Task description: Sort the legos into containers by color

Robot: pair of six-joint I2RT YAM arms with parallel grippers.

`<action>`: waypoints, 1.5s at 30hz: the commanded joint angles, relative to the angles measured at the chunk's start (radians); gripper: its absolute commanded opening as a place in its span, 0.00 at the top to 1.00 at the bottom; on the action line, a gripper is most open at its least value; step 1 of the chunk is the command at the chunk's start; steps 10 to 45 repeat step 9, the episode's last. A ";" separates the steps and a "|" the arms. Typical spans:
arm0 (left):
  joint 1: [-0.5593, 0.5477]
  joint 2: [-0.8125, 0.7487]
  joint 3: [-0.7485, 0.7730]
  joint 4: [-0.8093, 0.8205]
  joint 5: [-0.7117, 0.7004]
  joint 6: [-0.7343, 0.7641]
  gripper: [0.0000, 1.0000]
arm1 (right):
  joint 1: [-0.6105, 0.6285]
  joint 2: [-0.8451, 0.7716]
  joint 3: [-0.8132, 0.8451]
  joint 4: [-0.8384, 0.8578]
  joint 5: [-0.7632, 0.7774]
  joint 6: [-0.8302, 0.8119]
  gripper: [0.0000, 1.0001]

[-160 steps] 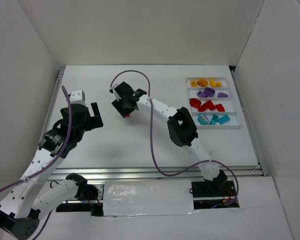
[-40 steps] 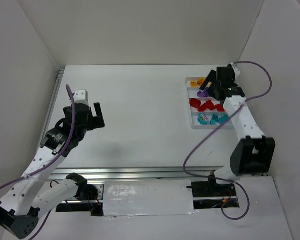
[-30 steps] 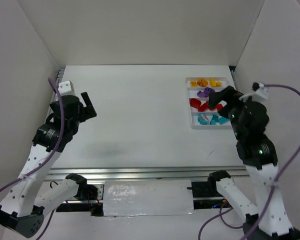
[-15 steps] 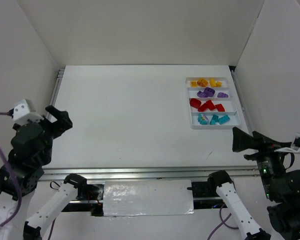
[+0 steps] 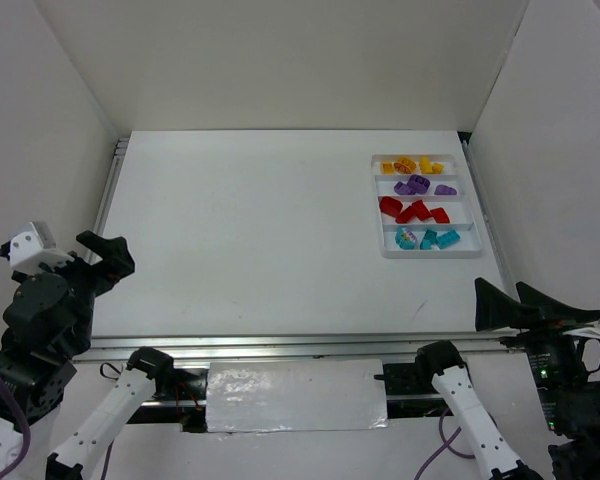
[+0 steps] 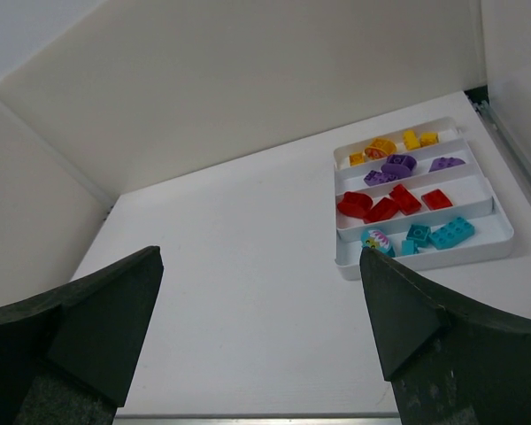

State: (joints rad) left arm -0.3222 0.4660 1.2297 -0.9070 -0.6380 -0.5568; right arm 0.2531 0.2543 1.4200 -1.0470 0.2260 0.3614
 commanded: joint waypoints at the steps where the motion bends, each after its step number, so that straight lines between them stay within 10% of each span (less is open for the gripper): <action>1: 0.003 0.000 -0.002 0.031 0.018 0.000 0.00 | 0.005 0.028 0.011 -0.021 -0.019 -0.015 0.00; 45: 0.005 0.000 -0.030 0.066 0.038 0.005 0.01 | 0.005 0.056 0.000 -0.007 -0.034 -0.003 0.01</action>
